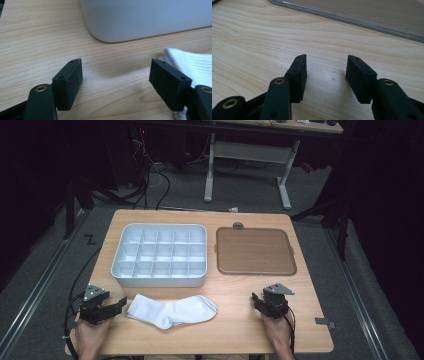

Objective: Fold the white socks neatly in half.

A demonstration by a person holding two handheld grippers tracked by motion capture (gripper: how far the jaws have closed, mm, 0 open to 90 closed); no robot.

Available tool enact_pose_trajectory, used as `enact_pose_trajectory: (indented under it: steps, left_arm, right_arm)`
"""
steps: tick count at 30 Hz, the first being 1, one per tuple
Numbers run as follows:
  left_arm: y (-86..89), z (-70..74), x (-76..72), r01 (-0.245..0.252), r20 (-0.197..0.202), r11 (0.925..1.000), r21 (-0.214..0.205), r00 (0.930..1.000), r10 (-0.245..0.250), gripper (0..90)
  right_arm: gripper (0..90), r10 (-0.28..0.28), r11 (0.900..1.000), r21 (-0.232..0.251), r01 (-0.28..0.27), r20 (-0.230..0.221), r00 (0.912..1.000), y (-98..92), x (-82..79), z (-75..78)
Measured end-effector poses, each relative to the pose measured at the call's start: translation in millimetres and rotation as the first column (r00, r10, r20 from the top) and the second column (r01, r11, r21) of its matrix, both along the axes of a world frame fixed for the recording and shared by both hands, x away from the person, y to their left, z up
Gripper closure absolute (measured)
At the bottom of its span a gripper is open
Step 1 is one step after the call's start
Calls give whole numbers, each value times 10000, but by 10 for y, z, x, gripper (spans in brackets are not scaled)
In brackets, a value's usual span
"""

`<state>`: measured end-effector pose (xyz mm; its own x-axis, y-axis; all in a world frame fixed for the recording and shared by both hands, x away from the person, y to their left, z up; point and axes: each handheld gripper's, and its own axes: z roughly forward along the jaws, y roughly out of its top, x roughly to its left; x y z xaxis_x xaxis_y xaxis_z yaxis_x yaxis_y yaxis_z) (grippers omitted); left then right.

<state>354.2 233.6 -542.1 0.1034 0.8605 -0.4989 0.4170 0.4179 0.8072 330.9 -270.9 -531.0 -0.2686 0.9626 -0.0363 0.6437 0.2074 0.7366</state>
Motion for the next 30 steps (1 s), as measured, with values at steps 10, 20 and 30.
enact_pose_trajectory:
  steps: [10, 20, 30]
  left_arm:
    - [-20, 138, -114, 597, 88, 9946, -853, 9982, -592, 315]
    - [-157, 210, -227, 1281, -26, 9840, -1243, 9916, -1294, 350]
    - [-346, 187, -259, 1521, -318, 9849, -831, 9874, -1552, 368]
  right_arm:
    - [586, 561, 9975, 421, -570, 228, 9982, 97, -85, 49]
    - [620, 1578, 9836, 822, -1608, 416, 9866, 342, -181, 120]
    - [620, 2931, 9493, 1071, -2955, 376, 9553, 674, -253, 183]
